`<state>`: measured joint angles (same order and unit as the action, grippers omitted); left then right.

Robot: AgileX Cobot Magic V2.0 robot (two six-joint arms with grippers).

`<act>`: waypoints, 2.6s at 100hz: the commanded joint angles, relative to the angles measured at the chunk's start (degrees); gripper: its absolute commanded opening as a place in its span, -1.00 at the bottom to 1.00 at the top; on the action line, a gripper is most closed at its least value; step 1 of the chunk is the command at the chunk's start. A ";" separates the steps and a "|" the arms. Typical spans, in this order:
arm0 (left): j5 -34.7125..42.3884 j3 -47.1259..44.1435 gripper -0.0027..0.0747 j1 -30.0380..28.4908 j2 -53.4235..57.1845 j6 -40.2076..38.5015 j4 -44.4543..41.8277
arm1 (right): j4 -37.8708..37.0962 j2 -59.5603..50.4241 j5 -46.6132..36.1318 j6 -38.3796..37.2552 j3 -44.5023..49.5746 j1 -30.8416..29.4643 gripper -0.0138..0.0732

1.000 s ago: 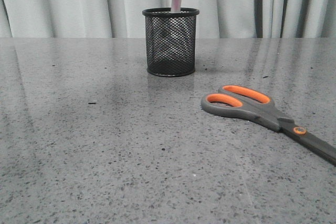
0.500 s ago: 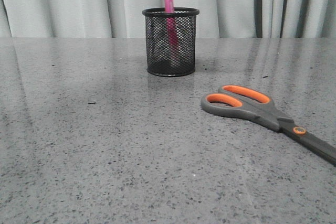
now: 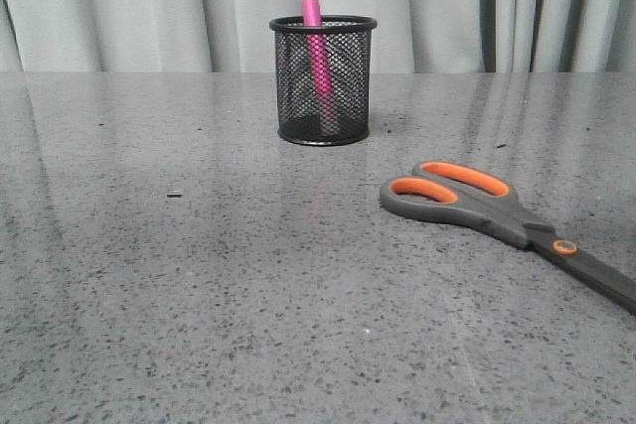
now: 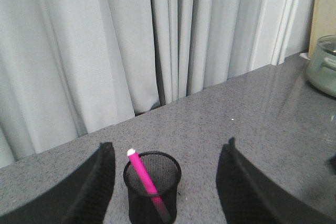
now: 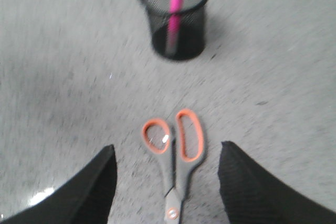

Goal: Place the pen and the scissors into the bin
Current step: 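Lower the right gripper onto the scissors handles and grasp them, then lift the scissors with the right gripper and carry them above the cup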

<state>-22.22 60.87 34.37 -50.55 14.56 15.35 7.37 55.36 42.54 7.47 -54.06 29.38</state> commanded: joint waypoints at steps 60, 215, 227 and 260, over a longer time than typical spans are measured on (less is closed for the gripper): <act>-0.90 -14.32 0.06 0.03 27.21 -4.82 -0.25 | -9.95 25.64 10.35 -12.69 -6.86 5.65 0.38; -0.73 -14.32 0.06 0.03 27.21 -4.82 -0.13 | -13.72 17.89 -12.28 -12.89 -22.43 5.65 -0.85; -0.32 -14.32 0.06 0.03 27.21 -4.82 -0.13 | -21.54 20.21 -31.47 -12.40 -22.41 5.35 -0.85; -3.63 -14.32 0.06 0.03 27.21 -4.82 0.51 | -18.73 35.19 -62.63 -12.75 -22.41 -2.71 -0.85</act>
<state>-29.08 45.06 34.37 -22.85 10.22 14.56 -13.32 89.92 -10.14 -5.49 -74.55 28.10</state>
